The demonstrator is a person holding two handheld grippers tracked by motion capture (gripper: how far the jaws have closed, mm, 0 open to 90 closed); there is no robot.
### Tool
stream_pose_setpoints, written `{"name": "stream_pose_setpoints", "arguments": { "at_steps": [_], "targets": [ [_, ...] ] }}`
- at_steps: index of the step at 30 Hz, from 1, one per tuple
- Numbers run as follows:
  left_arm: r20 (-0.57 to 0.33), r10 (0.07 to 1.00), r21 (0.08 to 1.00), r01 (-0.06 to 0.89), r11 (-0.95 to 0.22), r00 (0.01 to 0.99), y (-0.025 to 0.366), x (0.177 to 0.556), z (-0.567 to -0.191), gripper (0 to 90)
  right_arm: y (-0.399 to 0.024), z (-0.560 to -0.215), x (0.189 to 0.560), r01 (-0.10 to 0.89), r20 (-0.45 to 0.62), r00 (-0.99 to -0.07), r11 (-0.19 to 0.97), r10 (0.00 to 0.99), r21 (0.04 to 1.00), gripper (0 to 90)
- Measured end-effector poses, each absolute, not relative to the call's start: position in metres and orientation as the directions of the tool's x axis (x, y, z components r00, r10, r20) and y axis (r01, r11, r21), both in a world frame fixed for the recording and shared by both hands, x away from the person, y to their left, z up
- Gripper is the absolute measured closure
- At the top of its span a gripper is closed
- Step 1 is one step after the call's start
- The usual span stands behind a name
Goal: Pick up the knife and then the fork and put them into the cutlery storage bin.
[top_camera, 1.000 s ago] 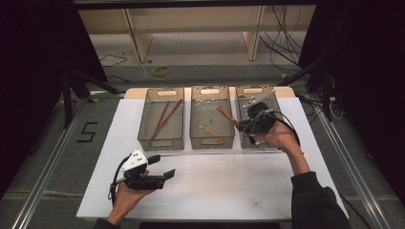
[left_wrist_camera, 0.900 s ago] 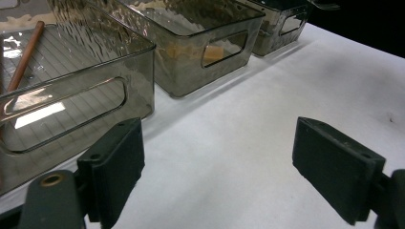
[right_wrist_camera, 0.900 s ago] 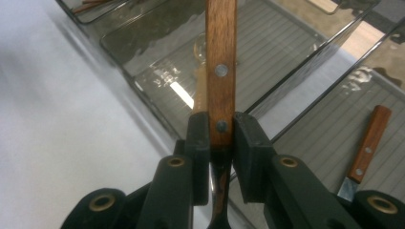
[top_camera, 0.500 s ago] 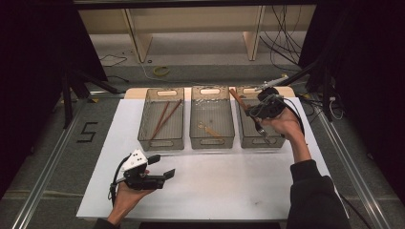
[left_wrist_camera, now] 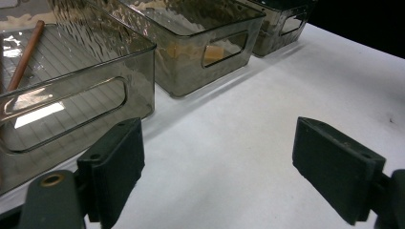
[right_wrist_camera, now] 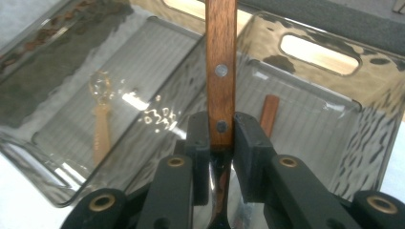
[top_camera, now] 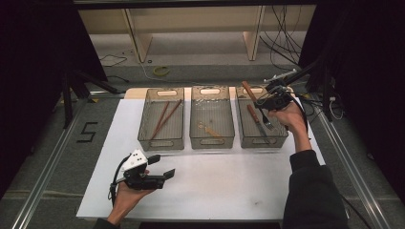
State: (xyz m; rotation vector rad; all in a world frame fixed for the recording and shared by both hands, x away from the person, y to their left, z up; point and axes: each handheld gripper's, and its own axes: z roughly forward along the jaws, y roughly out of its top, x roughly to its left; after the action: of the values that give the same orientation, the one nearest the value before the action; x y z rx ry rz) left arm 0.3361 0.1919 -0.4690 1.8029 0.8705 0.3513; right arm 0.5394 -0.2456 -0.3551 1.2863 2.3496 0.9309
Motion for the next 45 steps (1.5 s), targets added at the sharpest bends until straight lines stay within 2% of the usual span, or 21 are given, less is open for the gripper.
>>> {"name": "stream_pose_setpoints", "arguments": {
  "at_steps": [24,45],
  "targets": [
    [-0.163,0.705,0.903,0.392,-0.175,0.69,0.192,0.336,-0.469,17.5,-0.258,-0.372,0.554,0.684,0.055,-0.464,0.318,0.884,0.656,78.1],
    [-0.163,0.704,0.902,0.393,-0.177,0.691,0.192,0.336,-0.469,17.5,-0.259,-0.389,0.554,0.701,0.056,-0.458,0.322,0.887,0.637,78.0]
  ]
}}
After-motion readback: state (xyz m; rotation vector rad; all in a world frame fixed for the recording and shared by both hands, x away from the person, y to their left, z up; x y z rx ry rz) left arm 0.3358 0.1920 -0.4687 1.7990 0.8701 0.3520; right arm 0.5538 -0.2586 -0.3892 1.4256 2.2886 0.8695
